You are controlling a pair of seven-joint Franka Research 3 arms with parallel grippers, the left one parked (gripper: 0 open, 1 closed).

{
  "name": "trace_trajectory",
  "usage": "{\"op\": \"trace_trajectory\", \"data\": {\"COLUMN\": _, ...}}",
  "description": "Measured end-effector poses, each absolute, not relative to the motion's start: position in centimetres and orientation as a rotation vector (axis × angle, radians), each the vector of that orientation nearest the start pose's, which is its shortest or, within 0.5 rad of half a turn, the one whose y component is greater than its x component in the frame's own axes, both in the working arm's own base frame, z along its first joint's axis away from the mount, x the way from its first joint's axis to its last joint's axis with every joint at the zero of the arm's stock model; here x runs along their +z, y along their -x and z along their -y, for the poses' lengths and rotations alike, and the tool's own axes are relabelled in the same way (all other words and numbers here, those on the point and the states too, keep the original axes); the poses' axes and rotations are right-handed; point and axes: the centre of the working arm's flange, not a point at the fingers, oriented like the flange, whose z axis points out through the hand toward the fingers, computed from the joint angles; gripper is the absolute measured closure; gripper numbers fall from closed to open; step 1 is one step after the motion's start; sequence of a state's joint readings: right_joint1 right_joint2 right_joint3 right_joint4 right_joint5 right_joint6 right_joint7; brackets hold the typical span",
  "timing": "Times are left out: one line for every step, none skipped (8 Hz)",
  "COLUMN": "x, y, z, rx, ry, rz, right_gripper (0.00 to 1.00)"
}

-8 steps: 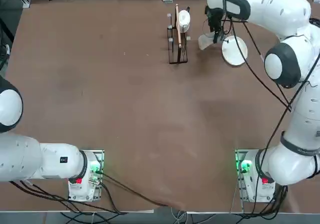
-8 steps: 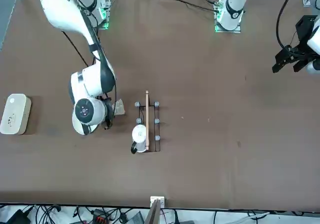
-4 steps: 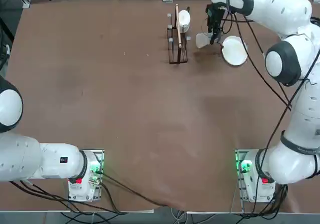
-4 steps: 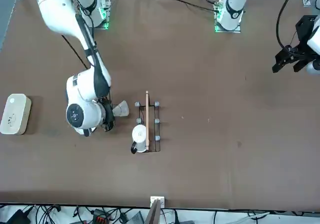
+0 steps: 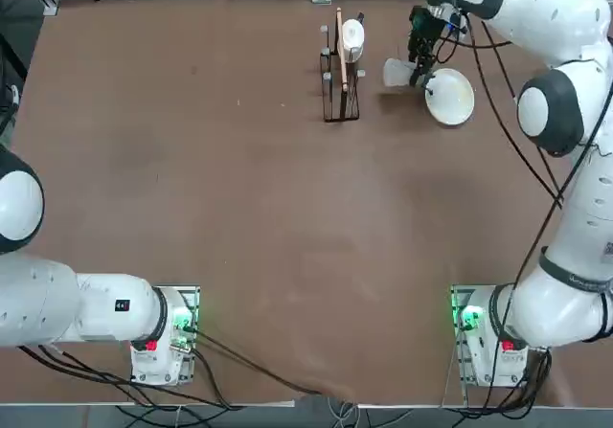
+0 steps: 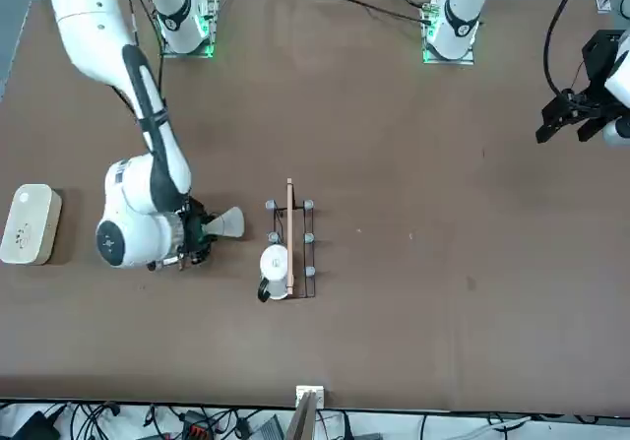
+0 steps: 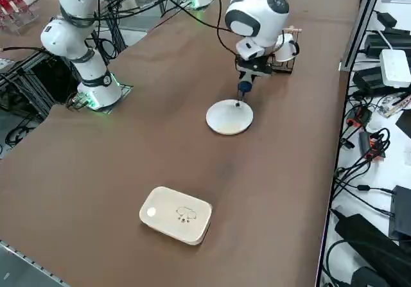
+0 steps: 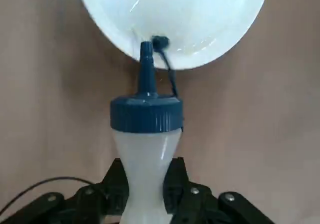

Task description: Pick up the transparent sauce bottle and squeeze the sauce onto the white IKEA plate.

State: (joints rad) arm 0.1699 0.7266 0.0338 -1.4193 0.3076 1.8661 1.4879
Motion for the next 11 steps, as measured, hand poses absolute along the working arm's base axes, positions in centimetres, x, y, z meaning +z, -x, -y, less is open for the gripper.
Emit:
{"op": "trace_trajectory", "data": {"x": 24.8, "y": -67.7, "z": -15.4, "rx": 0.676, "ry": 2.310, "rz": -1.999, "right_gripper": 0.63}}
{"op": "trace_trajectory", "data": {"x": 24.6, "y": -67.8, "z": -14.8, "rx": 0.691, "ry": 2.295, "rz": -1.992, "right_gripper": 0.63}}
{"op": "trace_trajectory", "data": {"x": 24.6, "y": -67.9, "z": -13.9, "rx": 0.695, "ry": 2.280, "rz": -1.995, "right_gripper": 0.63}}
{"op": "trace_trajectory", "data": {"x": 24.7, "y": -68.2, "z": -12.8, "rx": 0.703, "ry": 2.261, "rz": -1.990, "right_gripper": 0.63}}
{"op": "trace_trajectory", "data": {"x": 24.7, "y": -68.4, "z": -11.7, "rx": 0.710, "ry": 2.248, "rz": -1.972, "right_gripper": 0.63}}
{"op": "trace_trajectory", "data": {"x": 24.7, "y": -68.6, "z": -10.5, "rx": 0.716, "ry": 2.234, "rz": -1.957, "right_gripper": 0.63}}
{"op": "trace_trajectory", "data": {"x": 24.7, "y": -68.8, "z": -9.3, "rx": 0.724, "ry": 2.215, "rz": -1.938, "right_gripper": 0.63}}
{"op": "trace_trajectory", "data": {"x": 24.7, "y": -68.9, "z": -7.8, "rx": 0.747, "ry": 2.194, "rz": -1.916, "right_gripper": 0.63}}
{"op": "trace_trajectory", "data": {"x": 24.7, "y": -68.7, "z": -6.0, "rx": 0.794, "ry": 2.172, "rz": -1.884, "right_gripper": 0.63}}
{"op": "trace_trajectory", "data": {"x": 24.7, "y": -68.5, "z": -4.3, "rx": 0.839, "ry": 2.161, "rz": -1.848, "right_gripper": 0.63}}
{"op": "trace_trajectory", "data": {"x": 24.8, "y": -68.2, "z": -3.0, "rx": 0.872, "ry": 2.159, "rz": -1.821, "right_gripper": 0.63}}
